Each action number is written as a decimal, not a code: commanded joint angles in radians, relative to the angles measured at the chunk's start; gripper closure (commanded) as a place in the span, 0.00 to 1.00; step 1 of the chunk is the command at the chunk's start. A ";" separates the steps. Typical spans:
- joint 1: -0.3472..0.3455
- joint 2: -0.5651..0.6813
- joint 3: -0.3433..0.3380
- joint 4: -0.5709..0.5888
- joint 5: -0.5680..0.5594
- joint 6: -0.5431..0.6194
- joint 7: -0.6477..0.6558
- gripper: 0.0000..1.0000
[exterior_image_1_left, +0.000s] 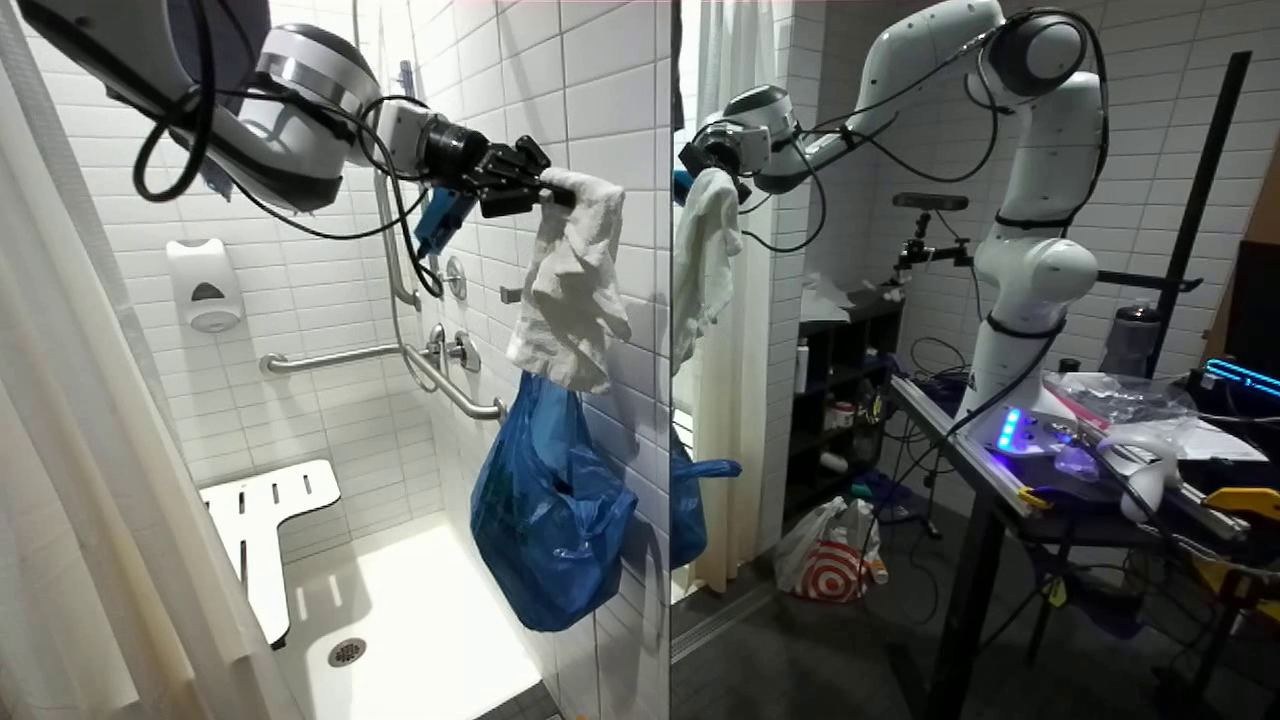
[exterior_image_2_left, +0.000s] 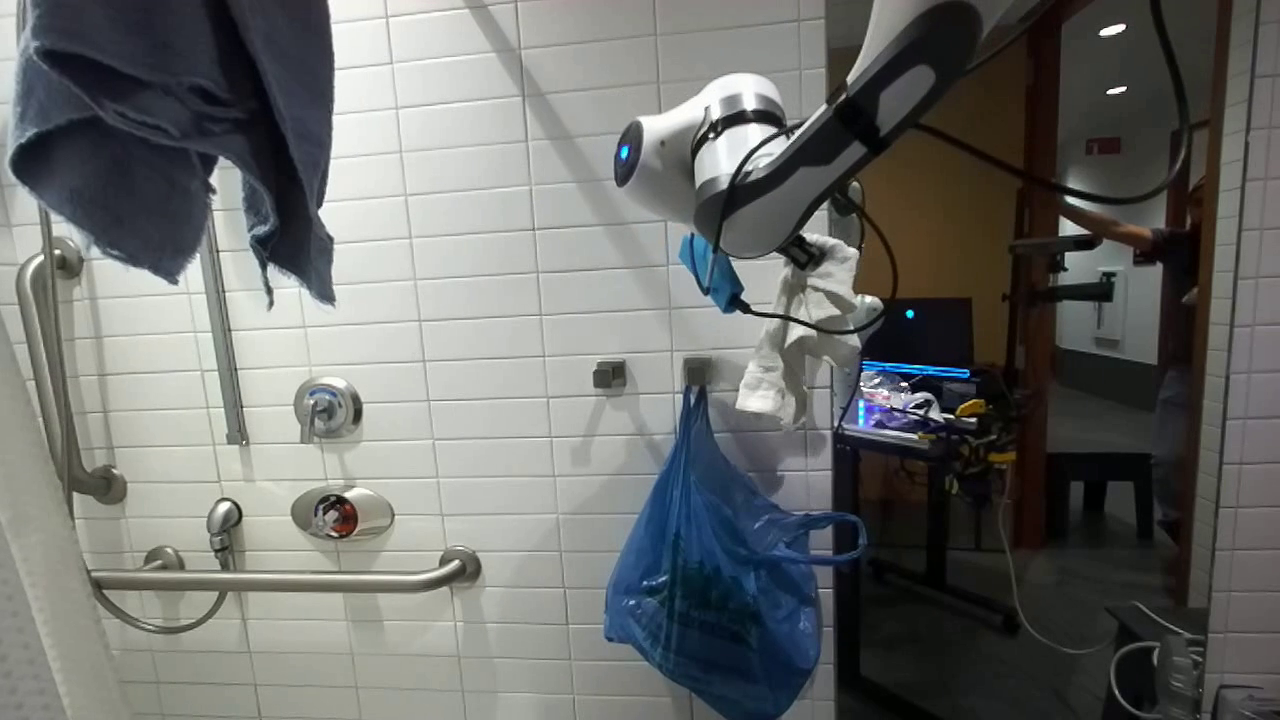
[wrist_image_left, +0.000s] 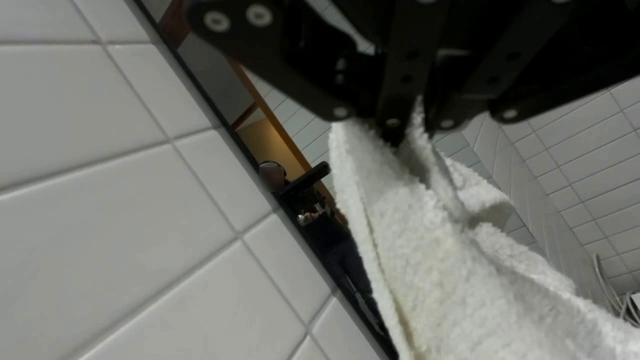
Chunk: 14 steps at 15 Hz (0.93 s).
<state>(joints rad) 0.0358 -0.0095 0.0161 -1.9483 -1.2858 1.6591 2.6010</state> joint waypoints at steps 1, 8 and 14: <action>-0.009 -0.021 0.000 0.004 0.024 0.002 -0.001 0.99; -0.011 -0.130 -0.007 -0.187 -0.010 0.206 -0.003 0.99; -0.027 -0.160 -0.044 -0.365 -0.033 0.477 -0.024 0.99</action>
<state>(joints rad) 0.0280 -0.1256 -0.0112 -2.2309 -1.2965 2.0216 2.5992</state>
